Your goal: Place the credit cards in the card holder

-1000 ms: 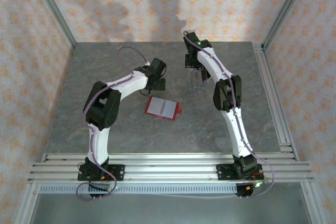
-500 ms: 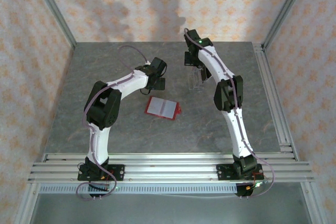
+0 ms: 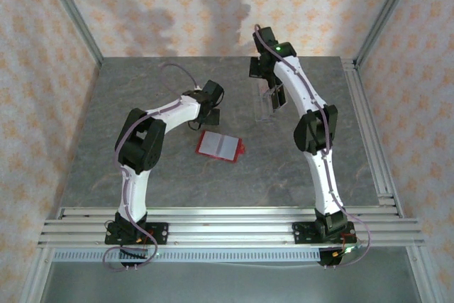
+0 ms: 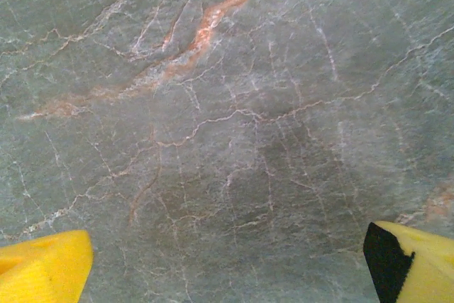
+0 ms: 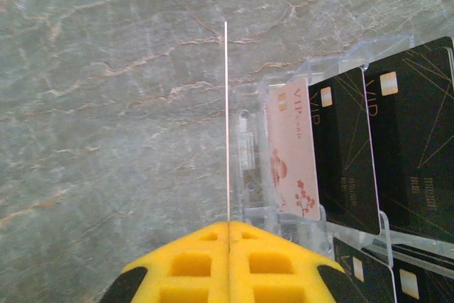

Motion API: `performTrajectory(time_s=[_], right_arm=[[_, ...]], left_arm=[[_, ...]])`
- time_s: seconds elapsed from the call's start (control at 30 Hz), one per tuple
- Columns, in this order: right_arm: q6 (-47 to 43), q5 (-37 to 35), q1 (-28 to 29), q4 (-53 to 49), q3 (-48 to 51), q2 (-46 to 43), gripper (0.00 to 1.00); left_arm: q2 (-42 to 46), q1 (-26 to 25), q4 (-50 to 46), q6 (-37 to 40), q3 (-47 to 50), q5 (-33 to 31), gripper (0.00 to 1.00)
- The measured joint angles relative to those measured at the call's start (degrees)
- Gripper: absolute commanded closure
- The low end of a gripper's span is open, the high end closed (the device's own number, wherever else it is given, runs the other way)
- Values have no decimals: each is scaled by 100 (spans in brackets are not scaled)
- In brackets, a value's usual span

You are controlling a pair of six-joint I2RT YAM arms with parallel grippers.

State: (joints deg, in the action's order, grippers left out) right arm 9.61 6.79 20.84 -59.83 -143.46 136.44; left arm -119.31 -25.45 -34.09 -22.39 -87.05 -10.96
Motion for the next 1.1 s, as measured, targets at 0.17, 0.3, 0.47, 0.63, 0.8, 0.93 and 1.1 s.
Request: performTrajectory(time_s=[0.17,0.3,0.47,0.63,0.8,0.93,1.1], right_arm=[[122,256,42,92,514,-577,100],[221,420,181,271,1110,-1115,100],[332,621,479,636,2061,-1812,100],[518,822,651,1040,3003,-2433,100],[715,992,693,1440,3919,-3038,100],[892,1178,774,1781,4647,-3515,100],[1220,1554,837,2361,5748,-4216,100]], left_arm=[[28,-4,125,-22,308,-7,0],[188,0,275,-59,553,-17,0],[472,0,387,-175,986,-17,0],[807,-4,474,-308,1473,-17,0],[1202,-81,479,-457,1969,-17,0],[1464,-199,457,-581,2234,-22,0],[1707,-240,350,-656,2286,-153,0]])
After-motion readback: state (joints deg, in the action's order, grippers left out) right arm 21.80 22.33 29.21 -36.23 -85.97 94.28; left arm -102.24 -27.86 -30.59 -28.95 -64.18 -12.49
